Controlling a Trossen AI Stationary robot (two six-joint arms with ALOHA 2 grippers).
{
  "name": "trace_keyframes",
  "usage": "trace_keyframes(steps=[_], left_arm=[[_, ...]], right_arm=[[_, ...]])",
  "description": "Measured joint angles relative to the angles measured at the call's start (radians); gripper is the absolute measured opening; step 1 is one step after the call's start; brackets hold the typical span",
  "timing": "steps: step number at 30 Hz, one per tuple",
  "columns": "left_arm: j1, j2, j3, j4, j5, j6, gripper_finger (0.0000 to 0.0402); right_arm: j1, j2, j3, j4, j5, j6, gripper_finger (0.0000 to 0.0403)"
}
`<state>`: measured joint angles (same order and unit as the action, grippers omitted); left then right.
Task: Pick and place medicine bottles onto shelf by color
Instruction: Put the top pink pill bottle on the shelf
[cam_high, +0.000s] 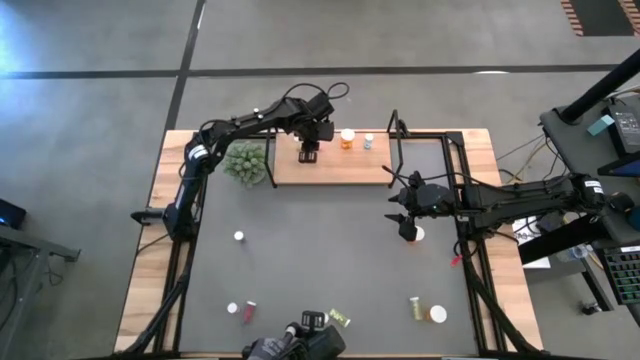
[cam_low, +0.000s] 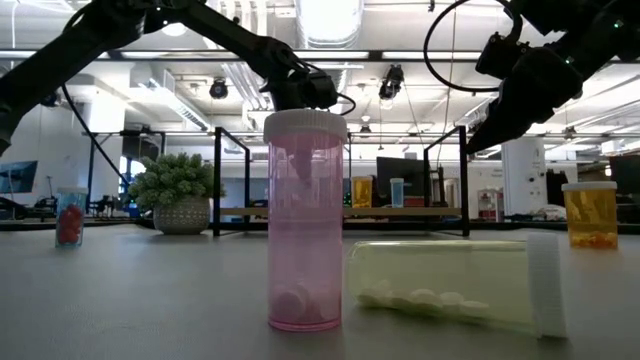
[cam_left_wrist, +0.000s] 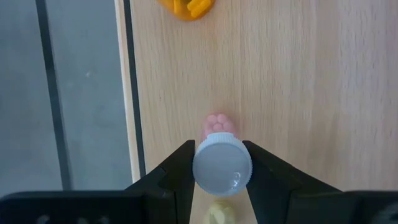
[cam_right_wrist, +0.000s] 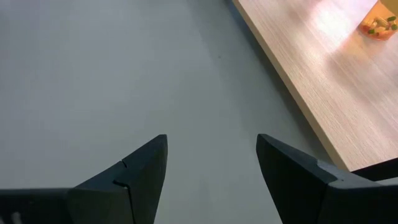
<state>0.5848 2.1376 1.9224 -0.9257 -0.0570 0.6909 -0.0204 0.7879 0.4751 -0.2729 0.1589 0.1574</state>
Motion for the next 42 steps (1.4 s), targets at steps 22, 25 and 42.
trace_keyframes(steps=[22,25,42], left_arm=[[0.004,0.000,-0.004,0.001,0.000,-0.006,0.0119],[0.004,0.000,-0.006,0.002,0.000,-0.006,0.0119],[0.006,0.000,-0.010,0.032,0.001,-0.032,0.0131]], right_arm=[[0.000,0.000,0.000,0.000,0.000,0.000,0.0238],[0.000,0.000,0.000,0.000,0.000,0.000,0.0238],[0.000,0.000,0.000,0.000,0.000,0.000,0.0238]])
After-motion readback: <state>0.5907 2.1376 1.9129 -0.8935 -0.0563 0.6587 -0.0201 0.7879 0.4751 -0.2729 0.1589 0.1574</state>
